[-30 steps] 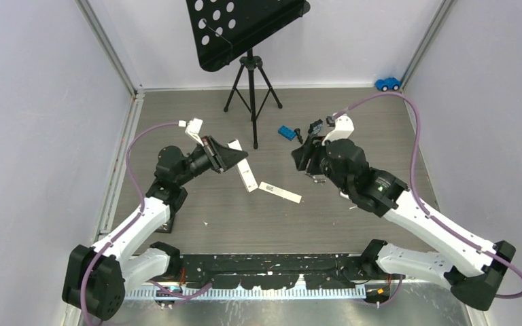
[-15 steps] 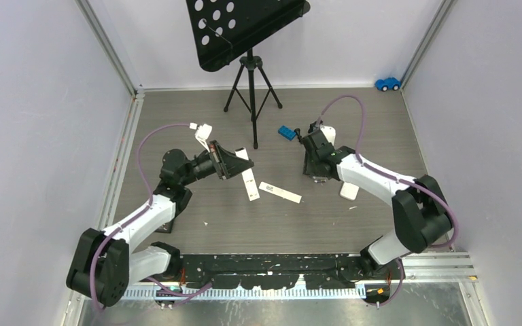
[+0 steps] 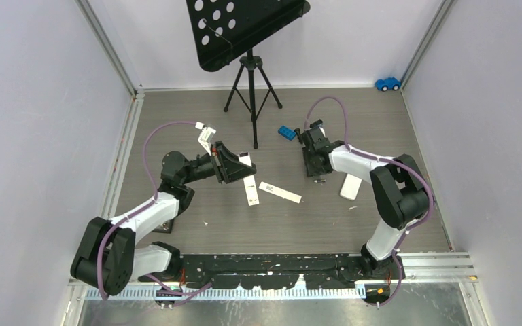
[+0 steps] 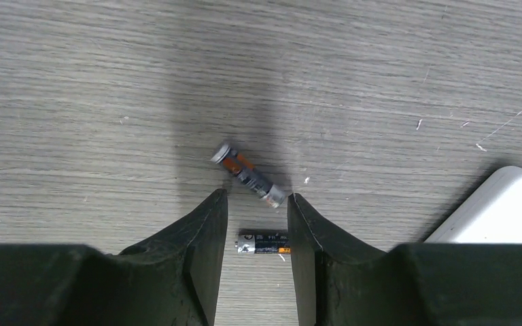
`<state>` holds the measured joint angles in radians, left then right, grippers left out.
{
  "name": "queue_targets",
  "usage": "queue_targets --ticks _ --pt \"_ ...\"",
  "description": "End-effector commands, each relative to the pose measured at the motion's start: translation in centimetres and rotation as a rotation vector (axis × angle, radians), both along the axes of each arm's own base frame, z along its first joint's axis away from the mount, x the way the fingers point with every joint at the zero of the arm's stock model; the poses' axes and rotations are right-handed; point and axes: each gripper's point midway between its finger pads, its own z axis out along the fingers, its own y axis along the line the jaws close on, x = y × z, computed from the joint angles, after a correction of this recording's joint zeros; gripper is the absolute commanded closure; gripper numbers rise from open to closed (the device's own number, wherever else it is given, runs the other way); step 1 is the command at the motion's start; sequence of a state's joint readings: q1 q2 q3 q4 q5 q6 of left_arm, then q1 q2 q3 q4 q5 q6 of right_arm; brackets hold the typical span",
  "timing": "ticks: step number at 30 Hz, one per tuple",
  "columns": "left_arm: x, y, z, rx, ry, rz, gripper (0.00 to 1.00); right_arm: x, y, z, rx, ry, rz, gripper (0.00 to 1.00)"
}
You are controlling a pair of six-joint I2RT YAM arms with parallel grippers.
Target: Load the batteries into the remote control
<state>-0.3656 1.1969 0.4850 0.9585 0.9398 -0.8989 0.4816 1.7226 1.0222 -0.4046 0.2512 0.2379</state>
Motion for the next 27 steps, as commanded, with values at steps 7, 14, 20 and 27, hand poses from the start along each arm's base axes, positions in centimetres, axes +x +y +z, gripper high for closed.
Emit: queue_targets --ticks 7,14,20,27 --pt "-0.6 -0.1 1.2 -0.037 -0.083 -0.029 1.00 1.0 -0.6 2.3 0.037 -0.064 -0.116 0.55" --pt "-0.5 -0.1 1.3 -0.039 -0.081 -0.024 1.00 0.7 -0.8 2.4 0.082 -0.064 -0.179 0.55" --pt "0.0 -0.1 0.9 -0.031 -0.065 -0.003 1.00 4.5 -2.7 4.9 0.116 -0.182 -0.318 0.51" --pt "0.1 -0.1 0.7 -0.024 -0.044 0.000 1.00 10.2 -6.4 5.2 0.161 -0.277 -0.497 0.48"
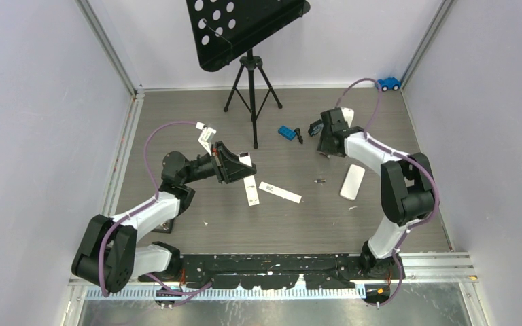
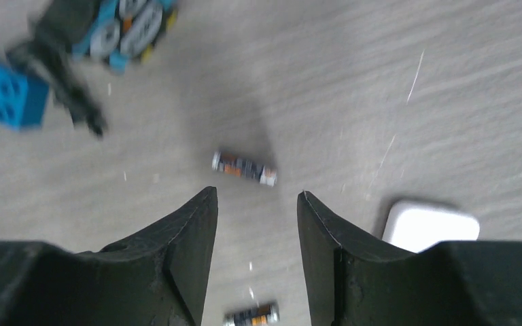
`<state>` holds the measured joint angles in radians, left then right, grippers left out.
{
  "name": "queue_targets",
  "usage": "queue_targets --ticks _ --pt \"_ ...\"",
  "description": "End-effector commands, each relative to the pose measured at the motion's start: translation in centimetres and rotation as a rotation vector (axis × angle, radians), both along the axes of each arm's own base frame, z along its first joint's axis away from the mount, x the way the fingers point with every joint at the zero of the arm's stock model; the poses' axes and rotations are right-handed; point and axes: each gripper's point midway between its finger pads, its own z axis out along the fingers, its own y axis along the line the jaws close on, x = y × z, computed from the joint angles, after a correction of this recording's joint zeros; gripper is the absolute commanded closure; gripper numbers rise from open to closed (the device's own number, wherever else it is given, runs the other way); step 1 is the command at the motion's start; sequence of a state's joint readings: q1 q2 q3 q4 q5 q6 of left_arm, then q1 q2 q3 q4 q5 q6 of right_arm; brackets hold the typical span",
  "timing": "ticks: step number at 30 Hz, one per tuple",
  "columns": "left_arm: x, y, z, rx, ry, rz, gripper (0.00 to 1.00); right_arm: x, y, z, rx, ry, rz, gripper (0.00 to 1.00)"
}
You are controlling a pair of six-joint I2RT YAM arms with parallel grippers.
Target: Load the batteries into the remote control
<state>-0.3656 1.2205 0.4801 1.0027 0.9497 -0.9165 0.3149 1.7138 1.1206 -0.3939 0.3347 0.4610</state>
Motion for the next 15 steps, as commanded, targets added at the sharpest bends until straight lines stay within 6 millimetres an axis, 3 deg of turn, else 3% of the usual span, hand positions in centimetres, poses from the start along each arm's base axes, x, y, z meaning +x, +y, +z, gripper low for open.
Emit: queue_targets --ticks 1,7,15 --pt "0.1 0.0 0.8 -0.014 -0.045 0.014 1.00 5.2 -1.1 1.0 0.056 -0.126 -0.092 0.50" --pt "0.2 0.1 0.7 -0.003 -0.040 0.022 1.00 6.2 -1.0 -1.4 0.107 -0.059 -0.071 0.56" --pt "0.3 0.1 0.5 0.002 -0.029 0.031 1.00 5.3 -0.8 -1.9 0.134 -0.023 -0.082 0.69"
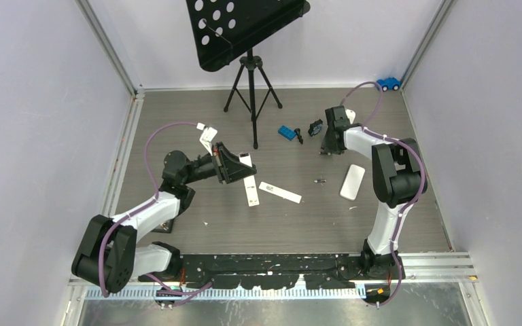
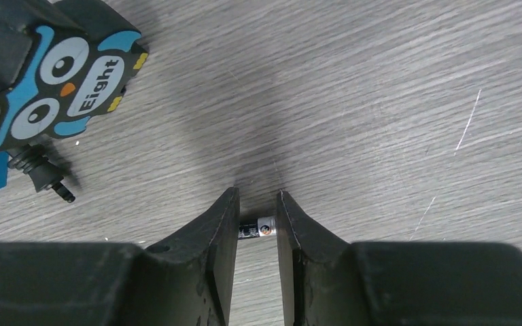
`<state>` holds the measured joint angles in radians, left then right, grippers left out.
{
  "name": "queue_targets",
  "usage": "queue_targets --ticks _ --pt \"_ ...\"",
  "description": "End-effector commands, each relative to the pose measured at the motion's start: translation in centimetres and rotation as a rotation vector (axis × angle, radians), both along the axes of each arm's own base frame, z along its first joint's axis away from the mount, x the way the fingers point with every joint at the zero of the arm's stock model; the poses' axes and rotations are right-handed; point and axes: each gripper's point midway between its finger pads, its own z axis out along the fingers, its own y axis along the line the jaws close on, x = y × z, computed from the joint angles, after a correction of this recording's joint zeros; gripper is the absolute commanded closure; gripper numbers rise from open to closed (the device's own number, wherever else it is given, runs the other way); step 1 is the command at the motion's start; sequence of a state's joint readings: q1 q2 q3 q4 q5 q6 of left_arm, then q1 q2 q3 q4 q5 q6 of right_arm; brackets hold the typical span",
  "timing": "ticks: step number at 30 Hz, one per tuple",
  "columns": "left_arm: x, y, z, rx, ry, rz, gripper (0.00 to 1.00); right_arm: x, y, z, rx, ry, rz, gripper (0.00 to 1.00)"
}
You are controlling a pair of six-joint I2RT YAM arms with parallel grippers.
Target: Load the batteries into the remote control
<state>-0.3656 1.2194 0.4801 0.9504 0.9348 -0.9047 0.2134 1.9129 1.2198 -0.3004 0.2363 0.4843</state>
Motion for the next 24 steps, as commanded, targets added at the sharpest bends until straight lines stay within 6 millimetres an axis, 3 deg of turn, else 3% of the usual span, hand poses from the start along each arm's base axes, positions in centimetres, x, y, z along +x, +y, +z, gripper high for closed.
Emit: queue_targets --ticks 1,5,10,15,19,24 --pt "0.1 0.1 1.2 -0.016 -0.067 0.017 1.00 0.7 0.5 1.9 0.044 -0.044 -0.033 0.69" --pt "0.2 0.0 1.3 -0.013 -0.064 0.015 1.00 0.2 0.4 2.1 0.043 -0.035 -0.045 0.69" --pt "0.5 0.0 1.0 -0.008 -0.047 0.029 1.00 -0.1 0.3 4.3 0.049 -0.060 -0.042 0.66" --pt "0.8 0.0 0.6 0.002 -0.031 0.038 1.00 -1.1 -0.5 6.7 0.032 -0.072 -0.077 0.45" --pt "0.7 -0.1 0.6 0.003 -0.027 0.028 1.00 -3.0 0.3 8.1 0.065 -0.065 -0.010 0.43" --pt "0.6 0.0 0.6 0.000 -0.030 0.030 1.00 -6.8 2.4 7.7 0.064 -0.002 0.145 0.44"
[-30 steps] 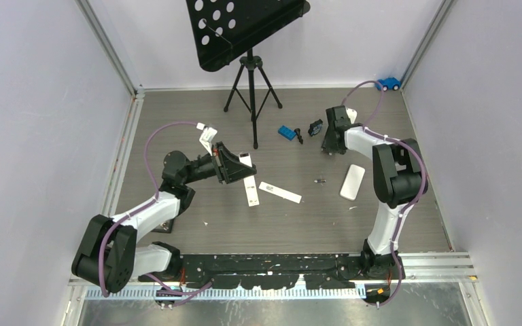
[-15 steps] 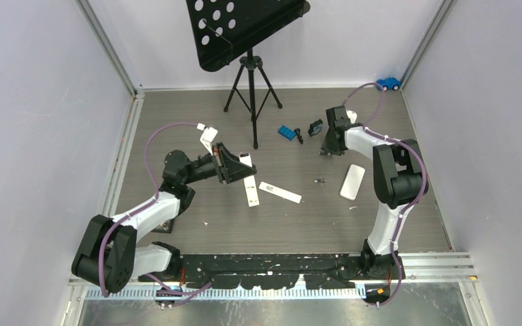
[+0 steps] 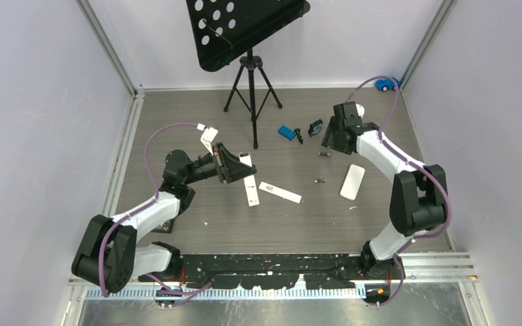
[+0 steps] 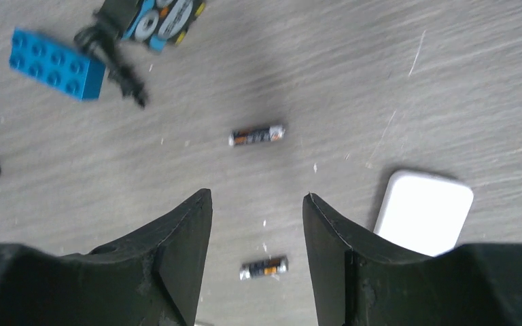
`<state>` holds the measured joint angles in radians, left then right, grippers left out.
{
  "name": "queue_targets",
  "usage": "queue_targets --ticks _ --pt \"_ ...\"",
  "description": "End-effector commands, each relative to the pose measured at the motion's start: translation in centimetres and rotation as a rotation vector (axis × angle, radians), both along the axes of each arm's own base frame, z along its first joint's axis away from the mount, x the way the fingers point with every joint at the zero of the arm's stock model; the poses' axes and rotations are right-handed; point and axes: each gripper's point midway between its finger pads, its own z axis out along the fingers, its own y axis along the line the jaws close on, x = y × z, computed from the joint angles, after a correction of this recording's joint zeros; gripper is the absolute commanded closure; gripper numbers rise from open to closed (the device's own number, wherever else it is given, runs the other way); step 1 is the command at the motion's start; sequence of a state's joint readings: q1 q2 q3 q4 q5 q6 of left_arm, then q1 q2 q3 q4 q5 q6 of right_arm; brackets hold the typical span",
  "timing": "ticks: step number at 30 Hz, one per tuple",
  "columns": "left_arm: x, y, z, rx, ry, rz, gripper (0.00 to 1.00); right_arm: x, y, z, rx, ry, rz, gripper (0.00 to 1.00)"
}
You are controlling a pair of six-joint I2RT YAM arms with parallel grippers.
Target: Load the batteries into the remote control
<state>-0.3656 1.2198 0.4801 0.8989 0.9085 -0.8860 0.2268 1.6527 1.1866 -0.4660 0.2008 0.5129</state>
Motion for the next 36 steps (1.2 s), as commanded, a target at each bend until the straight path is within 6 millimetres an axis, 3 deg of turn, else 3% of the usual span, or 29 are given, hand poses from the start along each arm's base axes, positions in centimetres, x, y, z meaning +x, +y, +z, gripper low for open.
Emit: queue_targets --ticks 1,8,12,16,22,25,31,36 --pt "0.0 0.0 1.4 -0.019 -0.062 0.003 1.00 -4.1 2.2 0.1 -0.001 0.063 0.159 0.44" --pt "-0.5 0.1 1.5 -0.026 -0.062 0.000 1.00 -7.4 4.6 -0.9 -0.125 0.109 0.389 0.43" --pt "-0.7 0.2 1.4 -0.023 -0.071 -0.005 1.00 -7.5 7.3 -1.2 -0.147 0.173 0.584 0.44" --pt "-0.5 0.3 1.8 -0.009 -0.080 0.015 1.00 -8.6 5.7 -2.5 -0.355 0.339 0.728 0.48" --pt "-0.8 0.5 1.8 0.003 -0.085 0.018 1.00 -10.6 4.5 -4.9 -0.405 0.502 0.854 0.49" --pt "-1.0 0.5 2.0 -0.003 -0.092 0.011 1.00 -10.7 4.3 -5.8 -0.416 0.531 0.872 0.49" --pt "-1.0 0.4 2.4 -0.016 -0.100 0.006 1.00 -8.3 5.5 -6.7 -0.426 0.428 0.909 0.49" --pt "-1.0 0.4 2.4 -0.018 -0.096 0.002 1.00 -7.6 5.7 -7.3 -0.432 0.419 0.944 0.50"
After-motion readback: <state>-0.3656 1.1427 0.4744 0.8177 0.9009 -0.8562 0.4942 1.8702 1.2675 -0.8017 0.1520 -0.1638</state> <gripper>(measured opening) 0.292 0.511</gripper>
